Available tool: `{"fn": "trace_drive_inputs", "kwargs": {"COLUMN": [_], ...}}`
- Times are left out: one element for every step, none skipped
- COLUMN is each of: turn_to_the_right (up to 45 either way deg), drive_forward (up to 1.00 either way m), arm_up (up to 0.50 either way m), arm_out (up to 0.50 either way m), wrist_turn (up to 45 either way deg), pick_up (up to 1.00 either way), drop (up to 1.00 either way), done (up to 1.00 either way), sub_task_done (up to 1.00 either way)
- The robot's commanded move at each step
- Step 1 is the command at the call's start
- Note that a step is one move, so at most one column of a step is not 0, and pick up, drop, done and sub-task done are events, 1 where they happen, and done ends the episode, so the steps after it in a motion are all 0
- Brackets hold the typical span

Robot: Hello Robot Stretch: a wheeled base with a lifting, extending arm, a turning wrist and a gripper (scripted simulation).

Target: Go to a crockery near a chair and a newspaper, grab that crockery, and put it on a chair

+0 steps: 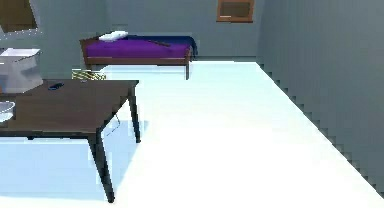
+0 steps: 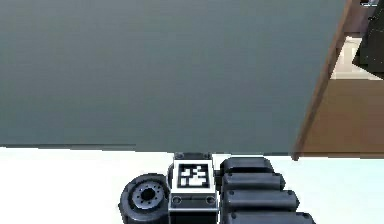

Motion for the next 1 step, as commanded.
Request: {"fn": "trace_drive_inputs", "kwargs": {"turn_to_the_right": [0.0], "drive_forward": [1.00], "arm_up": [0.00], "arm_out": [0.00], "wrist_turn": [0.0], "pick_up": [0.00], "drop": [0.00], "done": [0.00], "sub_task_done": [0.00]}}
